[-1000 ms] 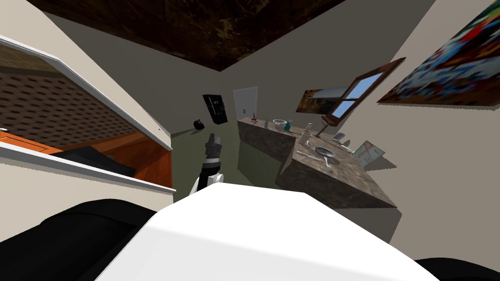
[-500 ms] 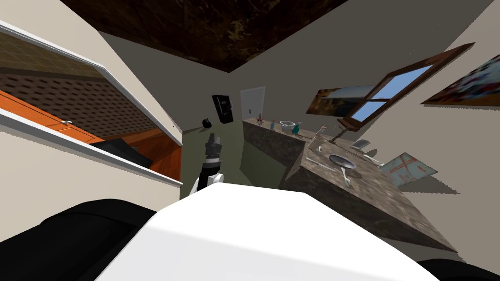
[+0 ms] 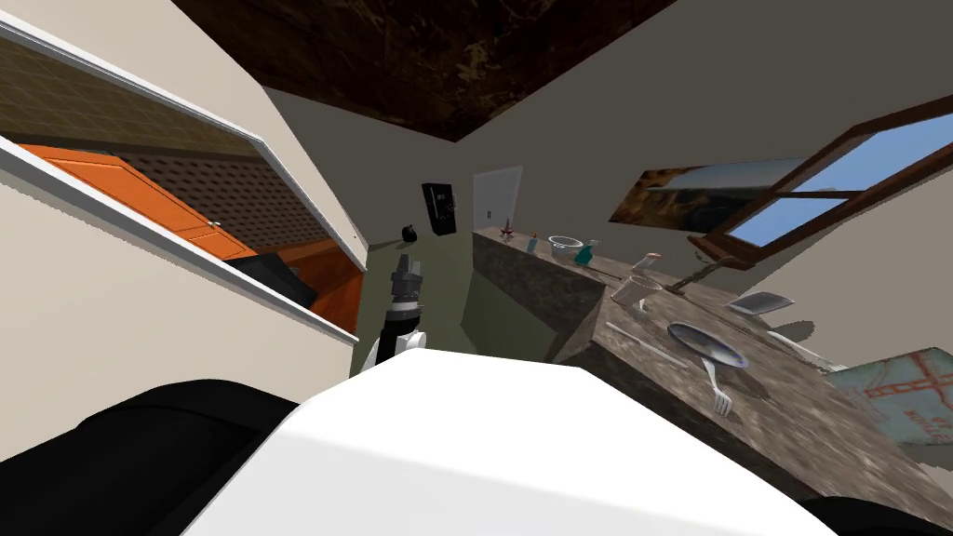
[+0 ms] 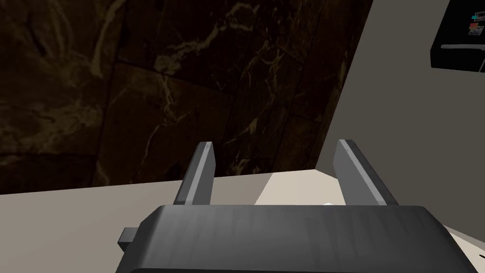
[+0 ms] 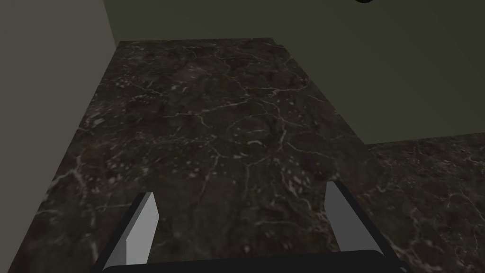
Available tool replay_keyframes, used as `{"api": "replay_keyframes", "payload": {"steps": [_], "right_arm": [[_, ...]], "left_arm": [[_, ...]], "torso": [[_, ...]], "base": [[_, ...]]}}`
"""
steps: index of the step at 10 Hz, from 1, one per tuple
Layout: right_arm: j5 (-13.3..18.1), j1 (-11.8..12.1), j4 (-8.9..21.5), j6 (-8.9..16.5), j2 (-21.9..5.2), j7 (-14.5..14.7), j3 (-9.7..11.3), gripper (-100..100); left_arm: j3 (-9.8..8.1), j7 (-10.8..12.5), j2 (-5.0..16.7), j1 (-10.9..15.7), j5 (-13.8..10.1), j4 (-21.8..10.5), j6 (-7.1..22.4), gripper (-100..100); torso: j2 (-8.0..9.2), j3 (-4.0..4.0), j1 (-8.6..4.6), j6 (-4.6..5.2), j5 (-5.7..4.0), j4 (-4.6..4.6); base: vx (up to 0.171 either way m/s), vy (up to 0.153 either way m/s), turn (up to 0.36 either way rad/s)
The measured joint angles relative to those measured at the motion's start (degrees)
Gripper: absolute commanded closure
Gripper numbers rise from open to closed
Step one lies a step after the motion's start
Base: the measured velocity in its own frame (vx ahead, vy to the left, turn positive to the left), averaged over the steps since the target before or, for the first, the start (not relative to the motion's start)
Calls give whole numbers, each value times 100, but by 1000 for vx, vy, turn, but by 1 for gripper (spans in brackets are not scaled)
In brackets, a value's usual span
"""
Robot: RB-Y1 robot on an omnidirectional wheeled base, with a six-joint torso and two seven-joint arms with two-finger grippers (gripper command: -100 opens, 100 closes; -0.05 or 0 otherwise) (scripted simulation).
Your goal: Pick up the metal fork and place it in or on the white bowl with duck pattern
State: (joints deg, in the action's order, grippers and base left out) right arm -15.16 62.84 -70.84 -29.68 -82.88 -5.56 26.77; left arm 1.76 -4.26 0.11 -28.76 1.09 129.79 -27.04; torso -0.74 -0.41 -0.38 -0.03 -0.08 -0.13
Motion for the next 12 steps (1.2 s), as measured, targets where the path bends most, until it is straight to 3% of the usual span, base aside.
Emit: {"api": "replay_keyframes", "payload": {"steps": [4,6,9,10,11,12], "right_arm": [[-259,145,329,162,-525,-79,231,-100],[-555,444,331,238,-876,-33,142,-100],[-502,172,637,269,-983,-191,379,-100],[-501,164,648,265,-989,-202,383,0],[-501,164,647,266,-990,-201,382,-100],[-470,139,678,276,-910,-184,382,-100]], "left_arm": [[-1,0,0,0,0,0,0,0],[-1,0,1,0,0,0,0,0],[-1,0,0,-1,0,0,0,0],[0,0,0,0,0,0,0,0],[0,0,-1,0,0,0,0,0],[0,0,-1,1,0,0,0,0]], "torso": [[0,-1,-17,0,-4,0],[-8,-6,-28,0,-7,-3],[2,0,-7,6,-5,0],[28,15,20,11,0,6],[49,28,39,13,5,11],[57,33,40,13,6,14]], "base": [[152,-108,251],[153,-163,170],[120,-107,123],[13,-13,2],[16,-24,36],[20,-34,49]]}}
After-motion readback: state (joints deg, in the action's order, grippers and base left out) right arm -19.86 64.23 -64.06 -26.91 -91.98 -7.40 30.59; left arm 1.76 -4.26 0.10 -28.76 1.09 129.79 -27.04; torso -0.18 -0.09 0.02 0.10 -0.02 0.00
